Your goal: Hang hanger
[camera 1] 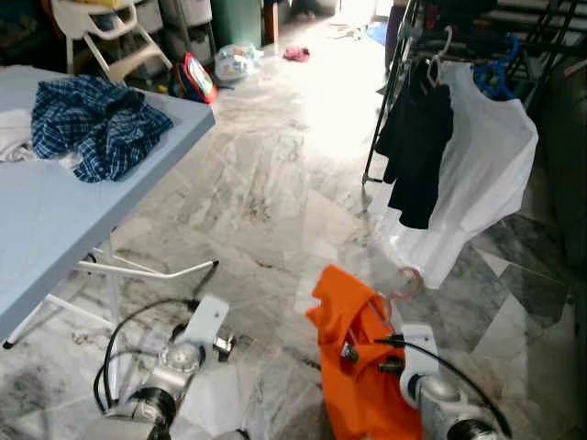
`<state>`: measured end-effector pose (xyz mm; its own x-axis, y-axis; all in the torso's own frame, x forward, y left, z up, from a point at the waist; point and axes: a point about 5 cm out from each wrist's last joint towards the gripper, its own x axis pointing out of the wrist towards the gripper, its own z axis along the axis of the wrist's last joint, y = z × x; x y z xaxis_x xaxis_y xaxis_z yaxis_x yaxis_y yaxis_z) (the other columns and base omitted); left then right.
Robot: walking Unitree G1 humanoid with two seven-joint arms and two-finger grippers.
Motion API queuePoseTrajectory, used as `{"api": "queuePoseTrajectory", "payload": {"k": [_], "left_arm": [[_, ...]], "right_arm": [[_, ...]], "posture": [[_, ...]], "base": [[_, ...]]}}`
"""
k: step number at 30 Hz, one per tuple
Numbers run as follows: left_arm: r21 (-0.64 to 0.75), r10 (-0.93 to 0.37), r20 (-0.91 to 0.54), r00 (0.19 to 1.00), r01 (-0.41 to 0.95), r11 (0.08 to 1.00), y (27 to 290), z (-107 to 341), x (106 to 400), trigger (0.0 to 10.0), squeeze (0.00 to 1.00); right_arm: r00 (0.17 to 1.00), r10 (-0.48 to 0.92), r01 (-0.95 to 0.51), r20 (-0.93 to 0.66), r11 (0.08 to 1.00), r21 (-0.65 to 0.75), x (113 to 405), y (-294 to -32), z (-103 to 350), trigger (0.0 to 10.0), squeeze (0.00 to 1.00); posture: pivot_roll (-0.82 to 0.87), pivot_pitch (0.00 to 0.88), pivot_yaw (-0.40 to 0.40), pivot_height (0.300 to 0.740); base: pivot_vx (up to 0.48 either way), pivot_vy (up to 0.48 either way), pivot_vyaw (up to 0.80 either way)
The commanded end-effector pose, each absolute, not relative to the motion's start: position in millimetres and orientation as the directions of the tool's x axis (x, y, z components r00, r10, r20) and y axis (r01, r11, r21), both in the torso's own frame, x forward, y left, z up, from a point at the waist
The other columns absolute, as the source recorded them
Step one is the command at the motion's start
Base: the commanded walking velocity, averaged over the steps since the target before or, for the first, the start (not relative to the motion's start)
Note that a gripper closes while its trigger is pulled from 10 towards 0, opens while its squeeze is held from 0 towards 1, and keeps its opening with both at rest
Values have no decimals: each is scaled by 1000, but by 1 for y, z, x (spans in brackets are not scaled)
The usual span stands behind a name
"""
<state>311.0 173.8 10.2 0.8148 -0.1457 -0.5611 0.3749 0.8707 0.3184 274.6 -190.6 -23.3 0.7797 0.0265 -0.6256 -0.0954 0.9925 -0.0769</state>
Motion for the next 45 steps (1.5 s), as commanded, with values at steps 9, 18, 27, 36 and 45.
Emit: {"api": "queuePoseTrajectory", "payload": {"k": [9,18,27,36,45], "left_arm": [[299,-280,-462,842,445,844,184,28,317,10000,0],[102,-186,-423,887,251,963,180,8,299,10000,0],[55,-210,-398,893,252,966,173,13,304,10000,0],[55,-195,-396,897,236,970,178,16,307,10000,0],[54,-192,-408,892,233,971,178,15,306,10000,0]], "right_arm": [[916,199,-266,-348,952,-155,301,-185,19,10000,0],[958,107,-130,-267,989,-71,280,-178,8,10000,0],[958,142,-164,-248,984,-69,277,-167,10,10000,0],[963,134,-153,-233,986,-66,276,-164,12,10000,0],[960,141,-159,-242,986,-57,274,-160,10,10000,0]], "posture": [[37,175,0,740],[35,191,5,740],[29,202,9,740],[23,213,21,740],[24,217,24,740]], "base": [[0,0,0],[0,0,-62],[0,0,-519],[0,255,0],[0,322,0]]}}
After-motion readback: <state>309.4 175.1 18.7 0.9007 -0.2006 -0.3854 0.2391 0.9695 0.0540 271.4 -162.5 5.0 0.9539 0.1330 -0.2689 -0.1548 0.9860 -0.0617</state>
